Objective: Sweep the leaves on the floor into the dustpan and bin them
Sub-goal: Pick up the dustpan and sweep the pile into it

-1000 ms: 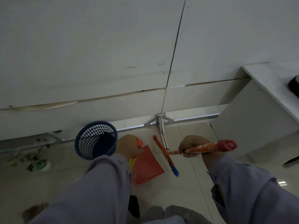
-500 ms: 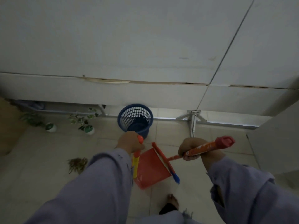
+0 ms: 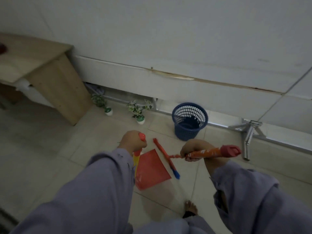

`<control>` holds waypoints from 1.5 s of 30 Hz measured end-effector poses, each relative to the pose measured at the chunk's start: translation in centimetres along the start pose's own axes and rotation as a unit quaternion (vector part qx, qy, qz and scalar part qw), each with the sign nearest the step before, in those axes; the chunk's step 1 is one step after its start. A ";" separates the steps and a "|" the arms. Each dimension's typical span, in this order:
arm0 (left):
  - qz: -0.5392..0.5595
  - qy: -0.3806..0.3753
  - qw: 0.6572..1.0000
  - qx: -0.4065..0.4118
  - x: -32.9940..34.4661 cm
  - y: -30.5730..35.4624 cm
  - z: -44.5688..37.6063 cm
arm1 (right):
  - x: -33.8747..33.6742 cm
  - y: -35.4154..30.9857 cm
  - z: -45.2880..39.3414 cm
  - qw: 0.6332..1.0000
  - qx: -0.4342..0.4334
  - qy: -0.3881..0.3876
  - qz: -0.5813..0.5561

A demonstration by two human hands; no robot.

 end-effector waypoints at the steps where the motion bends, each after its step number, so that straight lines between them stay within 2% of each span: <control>1: 0.000 0.006 1.000 -0.008 -0.8 -1.9 0.3 | 0.5 -0.8 -1.4 1.000 0.007 -0.003 -0.024; 8: 0.102 0.073 0.989 -0.084 -4.2 -13.7 0.4 | 0.6 -8.3 -10.4 0.999 0.023 -0.017 -0.014; 14: 0.172 0.140 0.962 -0.157 -5.7 -22.2 -1.4 | -0.7 -16.2 -16.4 0.990 0.044 -0.005 0.136; 18: 0.215 0.185 0.937 -0.204 -5.5 -27.6 -2.4 | -0.7 -19.9 -19.9 0.977 0.014 0.025 0.213; 25: 0.245 0.167 0.931 -0.215 -4.5 -35.0 -5.3 | 1.0 -23.5 -24.7 0.983 0.014 0.079 0.163; 29: 0.245 0.154 0.933 -0.212 -4.6 -38.9 -6.9 | 3.9 -25.9 -26.8 0.983 0.035 0.075 0.166; 34: 0.275 0.146 0.926 -0.214 -5.6 -44.1 -7.6 | 10.2 -29.3 -28.1 0.983 0.047 0.024 0.176; 37: 0.275 0.139 0.930 -0.202 -5.9 -45.4 -7.4 | 12.9 -30.1 -28.1 0.989 0.067 -0.032 0.129; 41: 0.263 0.137 0.935 -0.197 -6.0 -46.3 -7.2 | 11.8 -31.2 -27.4 0.993 0.089 -0.035 0.067; 45: 0.276 0.140 0.930 -0.199 -5.7 -47.5 -6.8 | 9.4 -32.2 -27.5 0.993 0.091 -0.001 0.072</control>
Point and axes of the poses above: each hand's wrist, its own z-axis away from the middle knuckle, its own x-axis out of the palm, y = z × x, the point moved 8 cm from there along -z, towards the middle knuckle, and after that the axes turned 8 degrees about -y, right-handed, at the moved point
